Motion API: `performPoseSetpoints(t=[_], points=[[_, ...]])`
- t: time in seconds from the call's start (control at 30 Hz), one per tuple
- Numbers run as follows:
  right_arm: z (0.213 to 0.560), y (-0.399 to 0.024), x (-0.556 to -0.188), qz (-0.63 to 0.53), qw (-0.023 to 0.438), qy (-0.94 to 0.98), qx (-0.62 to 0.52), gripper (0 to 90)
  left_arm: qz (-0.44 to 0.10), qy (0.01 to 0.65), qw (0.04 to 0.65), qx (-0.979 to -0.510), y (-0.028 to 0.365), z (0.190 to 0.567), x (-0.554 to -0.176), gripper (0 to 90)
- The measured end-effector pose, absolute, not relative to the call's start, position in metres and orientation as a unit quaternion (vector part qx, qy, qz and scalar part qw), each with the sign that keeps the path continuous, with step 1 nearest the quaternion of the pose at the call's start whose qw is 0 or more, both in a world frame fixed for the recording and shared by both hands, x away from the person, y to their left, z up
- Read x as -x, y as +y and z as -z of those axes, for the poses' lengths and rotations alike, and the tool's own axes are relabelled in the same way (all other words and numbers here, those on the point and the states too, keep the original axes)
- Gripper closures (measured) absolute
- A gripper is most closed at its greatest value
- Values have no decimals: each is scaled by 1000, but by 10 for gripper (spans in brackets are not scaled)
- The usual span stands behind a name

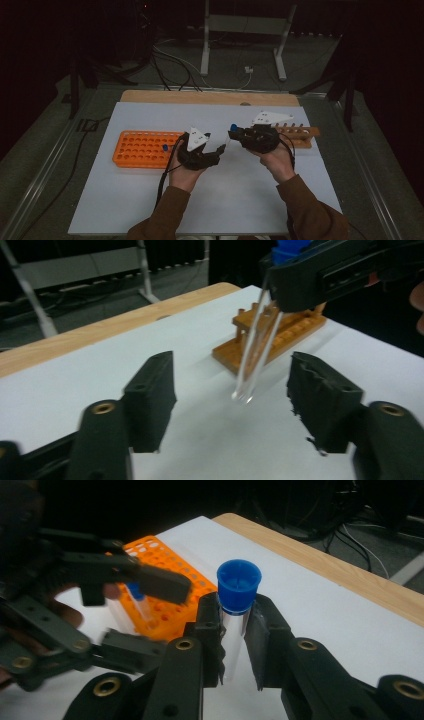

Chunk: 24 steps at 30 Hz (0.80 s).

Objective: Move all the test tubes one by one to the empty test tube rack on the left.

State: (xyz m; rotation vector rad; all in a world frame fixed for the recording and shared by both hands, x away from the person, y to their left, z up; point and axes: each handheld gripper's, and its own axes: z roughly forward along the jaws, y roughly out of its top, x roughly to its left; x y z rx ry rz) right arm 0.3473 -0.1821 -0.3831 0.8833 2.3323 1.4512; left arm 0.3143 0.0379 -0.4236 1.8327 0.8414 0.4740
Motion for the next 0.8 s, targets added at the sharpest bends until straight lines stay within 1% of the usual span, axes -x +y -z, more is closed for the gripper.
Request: performPoseSetpoints(t=[0.03,0.13,0.2,0.3,0.5,0.67,0.8], points=[[383,-180,-347,-499,126,803,-302,766,-194,348,513,-760,37,424,-314,459],[383,-176,-345,-498,124,805,-297,766,-193,345,519,-758,37,423,-315,524],[383,-174,-345,-500,120,805,-296,766,-194,340,519,-759,37,423,-315,593],[383,-171,-345,-505,114,803,-295,766,-195,334,522,-760,36,423,-314,654],[382,-165,-344,-508,107,804,-290,766,-204,325,518,-765,32,423,-313,723],[382,-164,-343,-507,108,805,-288,766,-200,324,521,-764,33,423,-314,745],[383,-165,-343,-509,104,805,-288,766,-197,325,526,-761,33,423,-314,741]])
